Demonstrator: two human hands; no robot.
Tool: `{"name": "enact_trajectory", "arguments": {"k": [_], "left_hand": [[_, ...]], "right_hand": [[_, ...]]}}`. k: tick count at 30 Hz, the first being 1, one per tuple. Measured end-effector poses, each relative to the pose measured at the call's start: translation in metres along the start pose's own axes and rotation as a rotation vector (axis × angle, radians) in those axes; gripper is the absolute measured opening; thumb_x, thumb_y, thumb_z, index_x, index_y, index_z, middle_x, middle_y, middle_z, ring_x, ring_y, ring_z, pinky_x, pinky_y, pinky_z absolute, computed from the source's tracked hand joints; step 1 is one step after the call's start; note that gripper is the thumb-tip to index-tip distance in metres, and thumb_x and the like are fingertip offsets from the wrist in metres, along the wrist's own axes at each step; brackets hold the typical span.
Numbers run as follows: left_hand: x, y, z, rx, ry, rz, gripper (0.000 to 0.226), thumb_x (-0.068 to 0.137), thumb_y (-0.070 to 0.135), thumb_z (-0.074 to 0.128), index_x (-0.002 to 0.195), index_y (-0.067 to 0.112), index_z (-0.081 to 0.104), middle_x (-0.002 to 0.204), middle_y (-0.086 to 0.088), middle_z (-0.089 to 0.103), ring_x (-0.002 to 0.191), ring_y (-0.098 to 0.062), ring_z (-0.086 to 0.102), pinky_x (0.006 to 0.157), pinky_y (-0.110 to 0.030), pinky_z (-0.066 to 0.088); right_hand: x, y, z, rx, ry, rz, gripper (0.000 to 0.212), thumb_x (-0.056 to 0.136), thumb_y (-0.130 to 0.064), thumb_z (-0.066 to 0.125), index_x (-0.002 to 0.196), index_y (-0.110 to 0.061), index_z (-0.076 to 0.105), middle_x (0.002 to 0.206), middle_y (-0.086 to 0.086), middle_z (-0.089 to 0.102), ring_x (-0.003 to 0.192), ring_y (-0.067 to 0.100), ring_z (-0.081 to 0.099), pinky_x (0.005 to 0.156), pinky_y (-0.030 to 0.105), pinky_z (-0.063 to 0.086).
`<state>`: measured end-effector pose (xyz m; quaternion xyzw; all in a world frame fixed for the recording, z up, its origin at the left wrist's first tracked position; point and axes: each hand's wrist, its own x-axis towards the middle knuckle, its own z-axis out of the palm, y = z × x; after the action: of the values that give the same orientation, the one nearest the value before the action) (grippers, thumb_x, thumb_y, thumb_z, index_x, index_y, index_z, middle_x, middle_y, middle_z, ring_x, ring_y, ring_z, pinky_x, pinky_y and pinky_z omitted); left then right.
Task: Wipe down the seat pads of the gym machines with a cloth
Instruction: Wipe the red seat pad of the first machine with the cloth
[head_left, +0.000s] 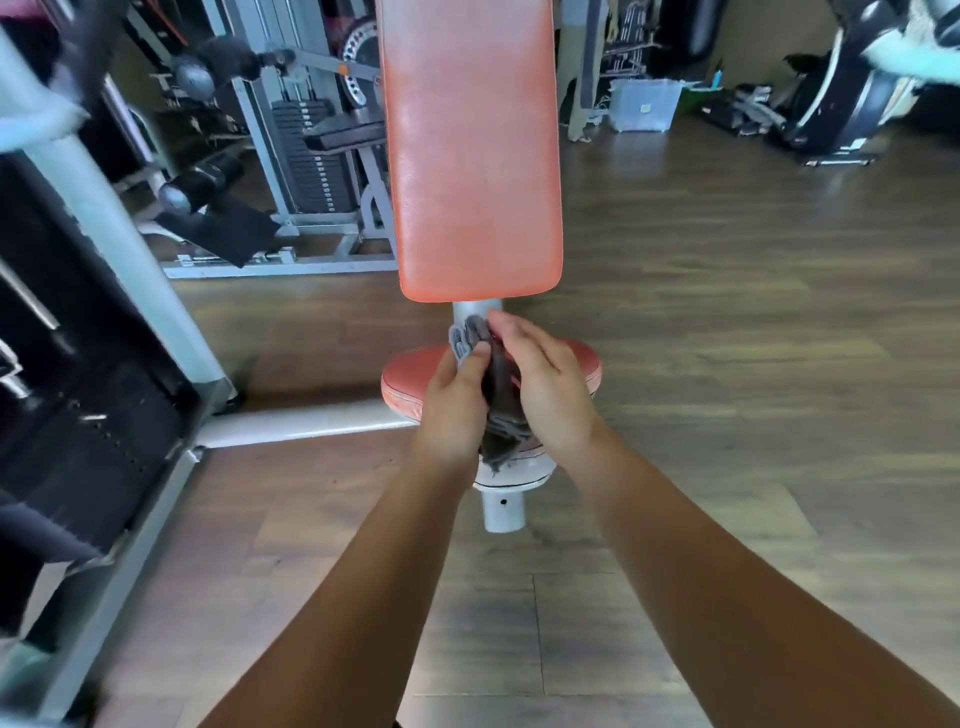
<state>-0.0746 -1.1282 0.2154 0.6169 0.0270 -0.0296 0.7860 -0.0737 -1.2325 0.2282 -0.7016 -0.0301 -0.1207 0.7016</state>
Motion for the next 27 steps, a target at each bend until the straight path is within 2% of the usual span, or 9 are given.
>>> {"name": "enact_trajectory", "arguments": {"k": [3, 6, 10, 12, 14, 16, 21, 25, 27], "left_hand": [[0.004, 0.0, -0.029, -0.01, 0.112, 0.044, 0.022, 0.102, 0.033, 0.054, 0.101, 0.017, 0.069, 0.09, -0.012, 0.072, 0.087, -0.028, 0.07, 0.089, -0.046, 0.055], [0.004, -0.005, -0.059, -0.04, 0.187, 0.068, 0.018, 0.106, 0.026, 0.053, 0.105, 0.014, 0.067, 0.085, -0.006, 0.068, 0.078, -0.019, 0.066, 0.075, -0.028, 0.055], [0.007, -0.031, -0.089, 0.007, 0.253, 0.05, 0.019, 0.106, 0.021, 0.052, 0.108, 0.015, 0.071, 0.081, 0.01, 0.073, 0.077, -0.004, 0.068, 0.072, -0.016, 0.053], [0.007, -0.049, -0.094, 0.008, 0.294, 0.019, 0.018, 0.105, 0.022, 0.055, 0.11, 0.019, 0.072, 0.092, 0.008, 0.077, 0.086, -0.006, 0.071, 0.078, -0.016, 0.055], [0.011, -0.07, -0.098, -0.023, 0.327, -0.015, 0.017, 0.103, 0.025, 0.058, 0.114, 0.026, 0.071, 0.108, 0.004, 0.078, 0.101, -0.01, 0.074, 0.089, -0.023, 0.057], [0.015, -0.09, -0.098, -0.054, 0.352, -0.032, 0.015, 0.101, 0.031, 0.058, 0.114, 0.033, 0.067, 0.113, 0.001, 0.077, 0.107, -0.015, 0.073, 0.089, -0.03, 0.058], [0.023, -0.117, -0.081, -0.086, 0.332, -0.02, 0.044, 0.092, 0.054, 0.054, 0.133, 0.043, 0.065, 0.128, 0.012, 0.073, 0.123, -0.01, 0.066, 0.112, -0.043, 0.05], [0.022, -0.127, -0.056, -0.102, 0.336, 0.03, 0.058, 0.101, 0.058, 0.046, 0.157, 0.04, 0.043, 0.162, 0.02, 0.042, 0.15, 0.002, 0.036, 0.128, -0.037, 0.027], [0.012, -0.126, -0.043, -0.105, 0.352, 0.036, 0.06, 0.105, 0.055, 0.04, 0.162, 0.039, 0.033, 0.167, 0.024, 0.03, 0.153, 0.006, 0.024, 0.13, -0.036, 0.02]], "right_hand": [[0.017, 0.008, -0.005, -0.26, -0.083, -0.065, 0.029, 0.103, -0.027, 0.056, 0.125, -0.018, 0.073, 0.126, -0.012, 0.072, 0.12, 0.001, 0.062, 0.106, 0.021, 0.042], [0.032, 0.029, -0.007, -0.599, -0.261, -0.101, 0.029, 0.101, -0.027, 0.059, 0.126, -0.02, 0.072, 0.129, -0.007, 0.071, 0.123, 0.008, 0.062, 0.11, 0.028, 0.043], [0.045, 0.057, -0.005, -0.953, -0.567, -0.192, 0.035, 0.098, -0.025, 0.063, 0.132, -0.019, 0.068, 0.14, -0.003, 0.065, 0.135, 0.013, 0.054, 0.117, 0.026, 0.033], [0.055, 0.064, -0.007, -1.056, -0.66, -0.229, 0.04, 0.098, -0.023, 0.064, 0.137, -0.018, 0.064, 0.148, -0.001, 0.058, 0.143, 0.014, 0.046, 0.122, 0.026, 0.026], [0.063, 0.071, -0.007, -1.091, -0.723, -0.205, 0.043, 0.099, -0.022, 0.063, 0.142, -0.022, 0.06, 0.155, -0.003, 0.049, 0.15, 0.013, 0.035, 0.126, 0.033, 0.02], [0.068, 0.079, -0.007, -1.065, -0.77, -0.157, 0.045, 0.101, -0.021, 0.06, 0.145, -0.027, 0.056, 0.159, -0.009, 0.042, 0.153, 0.006, 0.026, 0.128, 0.035, 0.015], [0.07, 0.091, -0.008, -0.995, -0.771, -0.159, 0.044, 0.103, -0.02, 0.056, 0.146, -0.027, 0.055, 0.159, -0.013, 0.041, 0.15, -0.002, 0.028, 0.128, 0.029, 0.015], [0.07, 0.093, -0.008, -0.974, -0.749, -0.183, 0.052, 0.093, -0.037, 0.049, 0.144, -0.027, 0.058, 0.157, -0.013, 0.045, 0.148, -0.002, 0.033, 0.127, 0.03, 0.02], [0.07, 0.094, -0.008, -0.967, -0.743, -0.201, 0.054, 0.092, -0.04, 0.048, 0.143, -0.026, 0.059, 0.156, -0.013, 0.047, 0.147, -0.001, 0.035, 0.126, 0.032, 0.022]]}}
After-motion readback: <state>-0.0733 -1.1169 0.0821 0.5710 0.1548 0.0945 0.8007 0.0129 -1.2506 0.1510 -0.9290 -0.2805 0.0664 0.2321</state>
